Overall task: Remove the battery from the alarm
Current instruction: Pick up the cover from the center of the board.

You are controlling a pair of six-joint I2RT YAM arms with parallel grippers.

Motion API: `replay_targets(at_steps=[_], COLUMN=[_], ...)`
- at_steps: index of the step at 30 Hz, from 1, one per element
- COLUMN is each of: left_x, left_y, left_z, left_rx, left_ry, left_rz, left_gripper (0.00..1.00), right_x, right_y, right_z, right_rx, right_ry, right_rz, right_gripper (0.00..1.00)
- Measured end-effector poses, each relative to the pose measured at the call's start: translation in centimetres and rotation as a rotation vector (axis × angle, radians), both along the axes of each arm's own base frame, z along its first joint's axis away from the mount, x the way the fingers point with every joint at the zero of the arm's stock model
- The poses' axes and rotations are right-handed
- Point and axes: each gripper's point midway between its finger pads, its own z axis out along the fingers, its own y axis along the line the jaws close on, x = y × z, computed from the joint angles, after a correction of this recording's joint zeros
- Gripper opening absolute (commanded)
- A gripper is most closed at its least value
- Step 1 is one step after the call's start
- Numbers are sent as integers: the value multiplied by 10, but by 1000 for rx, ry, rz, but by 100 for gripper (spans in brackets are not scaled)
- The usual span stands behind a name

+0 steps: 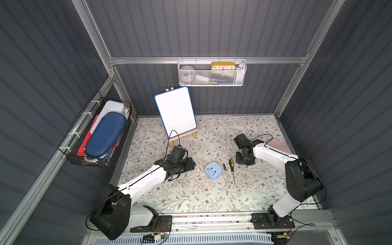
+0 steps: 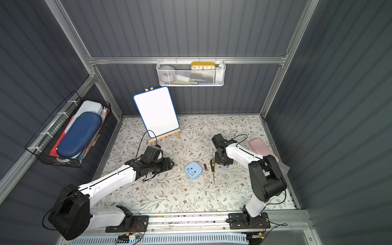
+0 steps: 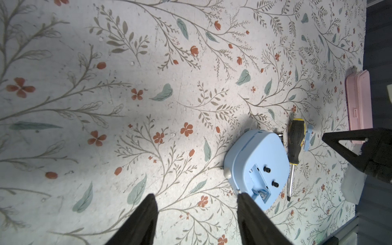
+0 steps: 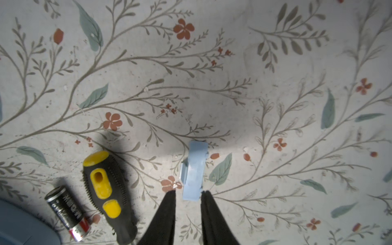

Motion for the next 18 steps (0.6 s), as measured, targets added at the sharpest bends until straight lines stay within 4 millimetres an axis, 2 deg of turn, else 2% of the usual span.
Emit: replay_targets(at_steps=[11, 18], left_x=[4, 4], left_y=[-3, -4], left_z=[-2, -1], left_rx=[7, 1], left_ry=[-7, -12], left_rz=[-15, -19], left_gripper=[64, 64], right_x=[-4, -6], right_y=[5, 4], right_z=[-19, -22], right_rx=[29, 27], right_ry=[55, 61], right_rz=[2, 0], right_gripper=[23, 22])
